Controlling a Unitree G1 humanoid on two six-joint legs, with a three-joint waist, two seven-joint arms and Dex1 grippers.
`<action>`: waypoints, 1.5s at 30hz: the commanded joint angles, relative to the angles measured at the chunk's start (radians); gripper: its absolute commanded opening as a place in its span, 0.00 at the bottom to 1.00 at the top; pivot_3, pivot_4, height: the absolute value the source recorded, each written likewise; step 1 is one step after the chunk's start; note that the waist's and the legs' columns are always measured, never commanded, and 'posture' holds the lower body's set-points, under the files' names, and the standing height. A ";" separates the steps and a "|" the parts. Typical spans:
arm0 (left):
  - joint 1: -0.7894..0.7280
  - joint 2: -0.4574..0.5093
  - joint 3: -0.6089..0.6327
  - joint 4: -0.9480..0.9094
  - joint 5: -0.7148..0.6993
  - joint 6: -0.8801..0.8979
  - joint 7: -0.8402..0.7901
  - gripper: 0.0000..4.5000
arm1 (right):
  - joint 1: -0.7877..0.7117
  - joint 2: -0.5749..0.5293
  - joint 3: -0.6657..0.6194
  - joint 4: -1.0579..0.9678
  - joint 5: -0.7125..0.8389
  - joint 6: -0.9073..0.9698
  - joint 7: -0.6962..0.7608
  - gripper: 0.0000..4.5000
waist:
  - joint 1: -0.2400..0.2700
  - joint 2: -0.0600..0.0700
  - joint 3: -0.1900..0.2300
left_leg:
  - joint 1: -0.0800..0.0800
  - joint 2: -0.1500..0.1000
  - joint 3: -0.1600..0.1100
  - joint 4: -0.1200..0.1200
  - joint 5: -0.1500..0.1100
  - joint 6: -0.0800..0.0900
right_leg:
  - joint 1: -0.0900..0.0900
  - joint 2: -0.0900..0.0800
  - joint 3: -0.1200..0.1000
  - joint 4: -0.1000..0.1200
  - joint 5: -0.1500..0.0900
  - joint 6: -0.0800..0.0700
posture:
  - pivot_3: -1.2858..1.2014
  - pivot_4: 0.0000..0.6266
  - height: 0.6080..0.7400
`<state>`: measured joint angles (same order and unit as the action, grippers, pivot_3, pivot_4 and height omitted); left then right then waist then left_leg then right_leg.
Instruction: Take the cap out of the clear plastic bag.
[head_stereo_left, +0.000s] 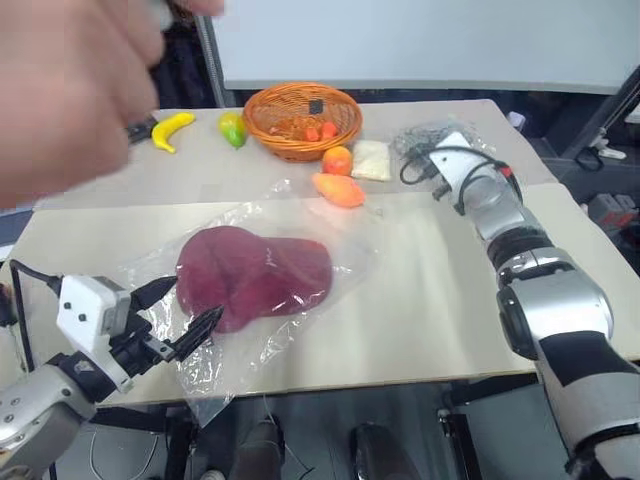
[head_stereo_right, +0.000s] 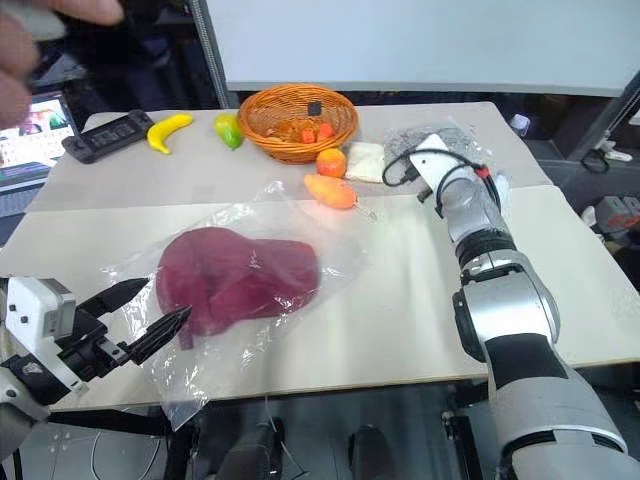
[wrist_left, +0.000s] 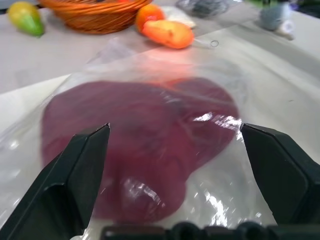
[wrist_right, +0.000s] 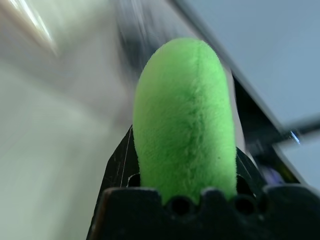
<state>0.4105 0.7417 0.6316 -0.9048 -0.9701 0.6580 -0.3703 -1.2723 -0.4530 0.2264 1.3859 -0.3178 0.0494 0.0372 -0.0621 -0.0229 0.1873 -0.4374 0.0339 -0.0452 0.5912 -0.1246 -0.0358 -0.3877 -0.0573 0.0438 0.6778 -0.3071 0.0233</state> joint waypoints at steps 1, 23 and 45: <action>0.010 0.001 0.017 -0.029 -0.014 -0.004 0.012 1.00 | -0.014 0.003 -0.017 -0.012 -0.024 0.002 -0.057 0.44 | -0.007 0.001 0.000 | 0.000 0.000 0.000 0.000 0.000 0.000 | -0.001 0.000 0.000 0.001 0.000 0.000 | 0.52 0.24 1.00; -0.002 -0.002 -0.016 -0.034 -0.035 -0.014 0.044 1.00 | -0.123 0.179 -0.175 -0.083 0.120 -0.134 0.274 0.98 | -0.023 0.001 0.001 | 0.002 0.002 0.001 0.001 0.001 0.000 | 0.000 0.003 0.001 0.004 0.000 0.000 | 0.52 0.24 1.00; 0.003 0.000 -0.024 -0.069 -0.088 -0.007 0.135 1.00 | -0.022 0.390 -0.082 0.000 -0.043 -0.079 0.170 0.98 | 0.006 0.000 0.000 | 0.001 0.002 0.001 0.001 0.001 -0.001 | -0.001 0.002 -0.001 0.004 0.000 -0.001 | 0.52 0.24 1.00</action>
<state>0.4075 0.7397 0.5737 -0.9416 -1.0354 0.6578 -0.2479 -1.2904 -0.0750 0.1551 1.4031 -0.3607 -0.0395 0.2264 -0.0557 -0.0224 0.1878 -0.4355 0.0361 -0.0442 0.5920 -0.1237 -0.0364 -0.3878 -0.0553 0.0432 0.6816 -0.3071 0.0226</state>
